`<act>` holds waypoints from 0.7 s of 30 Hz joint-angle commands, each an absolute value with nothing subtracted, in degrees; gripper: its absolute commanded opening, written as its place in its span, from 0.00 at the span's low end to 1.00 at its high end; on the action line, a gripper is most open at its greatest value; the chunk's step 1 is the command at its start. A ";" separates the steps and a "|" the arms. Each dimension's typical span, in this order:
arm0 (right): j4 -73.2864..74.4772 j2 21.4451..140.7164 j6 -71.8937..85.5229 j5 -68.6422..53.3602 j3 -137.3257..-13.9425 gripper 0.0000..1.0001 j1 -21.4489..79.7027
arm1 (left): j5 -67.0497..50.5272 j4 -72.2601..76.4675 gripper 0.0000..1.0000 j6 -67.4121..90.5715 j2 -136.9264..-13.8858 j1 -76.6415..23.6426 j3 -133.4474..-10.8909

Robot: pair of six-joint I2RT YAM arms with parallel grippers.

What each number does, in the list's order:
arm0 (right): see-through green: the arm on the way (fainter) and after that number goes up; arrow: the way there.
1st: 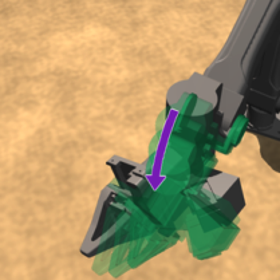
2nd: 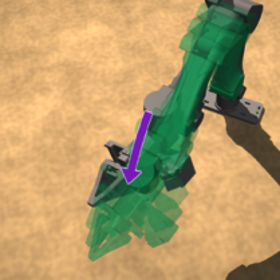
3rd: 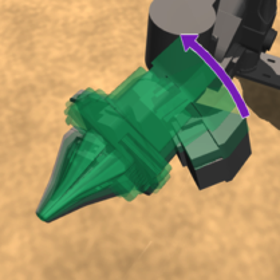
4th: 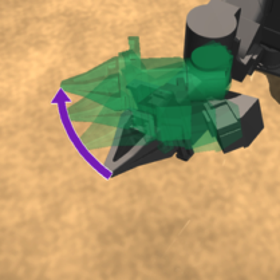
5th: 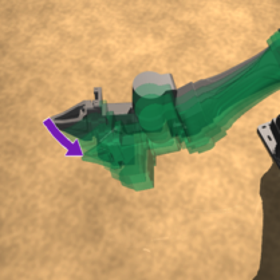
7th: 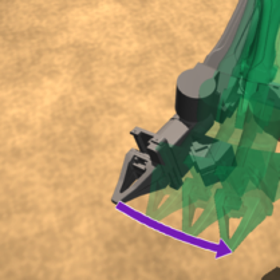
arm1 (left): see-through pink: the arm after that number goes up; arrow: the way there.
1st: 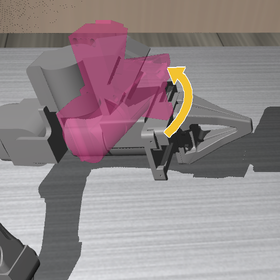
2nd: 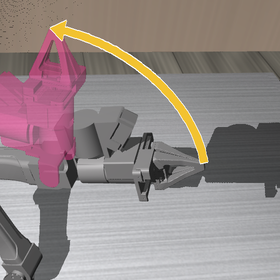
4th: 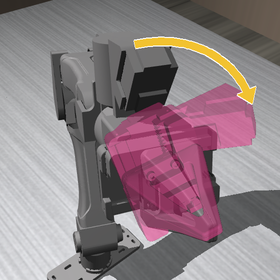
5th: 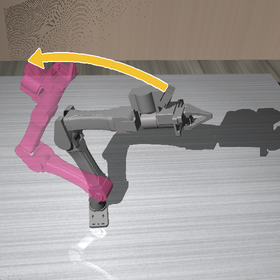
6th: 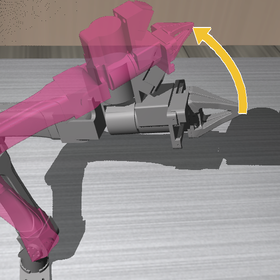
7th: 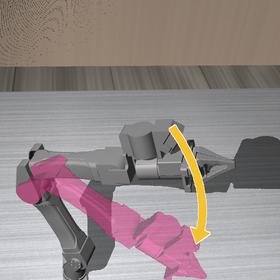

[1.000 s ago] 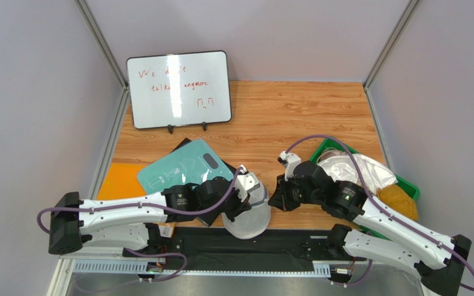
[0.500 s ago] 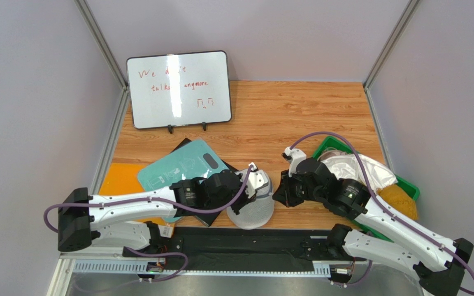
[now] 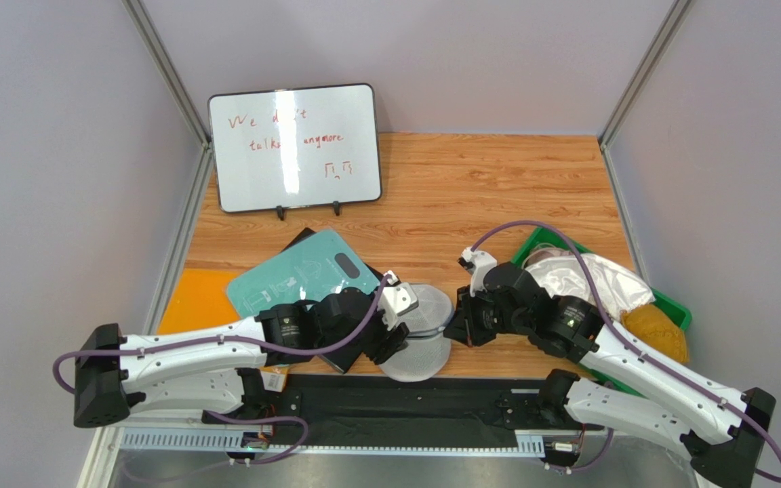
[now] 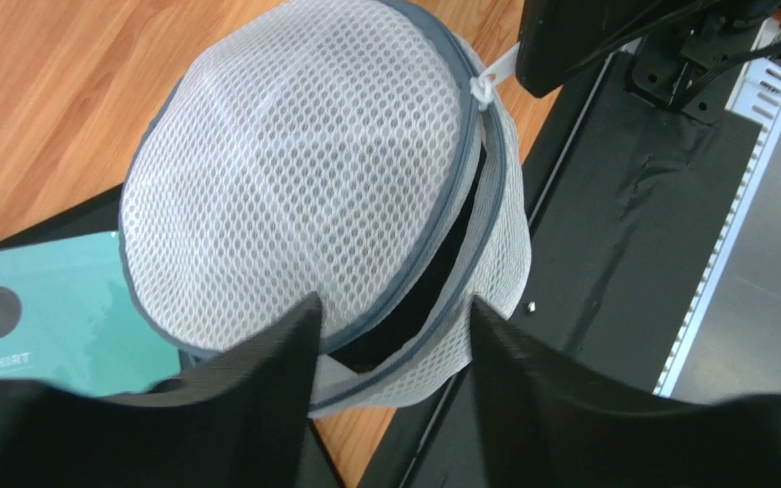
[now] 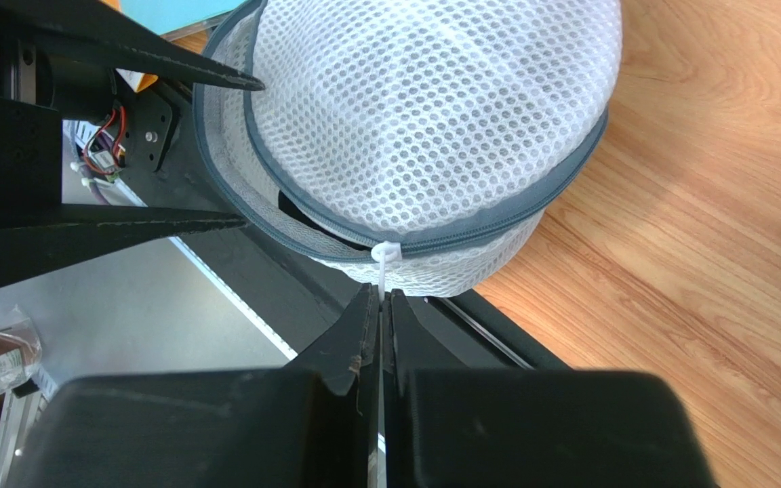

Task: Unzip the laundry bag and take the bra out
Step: Unzip the laundry bag at the center of the board.

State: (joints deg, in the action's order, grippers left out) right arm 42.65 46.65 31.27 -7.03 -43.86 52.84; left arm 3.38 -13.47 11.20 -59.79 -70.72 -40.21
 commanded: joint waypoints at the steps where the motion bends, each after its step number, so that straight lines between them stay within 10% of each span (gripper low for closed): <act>1: 39.82 46.14 32.25 -8.17 -44.47 0.00 53.96 | 3.08 -17.05 0.69 12.92 -56.08 -70.49 -42.00; 21: 37.27 46.41 34.54 -8.70 -45.00 0.00 59.24 | -4.13 -7.47 0.72 10.81 -67.85 -72.07 -47.56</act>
State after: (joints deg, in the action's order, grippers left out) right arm 39.59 46.94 33.65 -8.47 -43.86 58.50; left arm -2.96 -11.73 11.22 -67.66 -71.70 -46.83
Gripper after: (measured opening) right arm 0.005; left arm 0.721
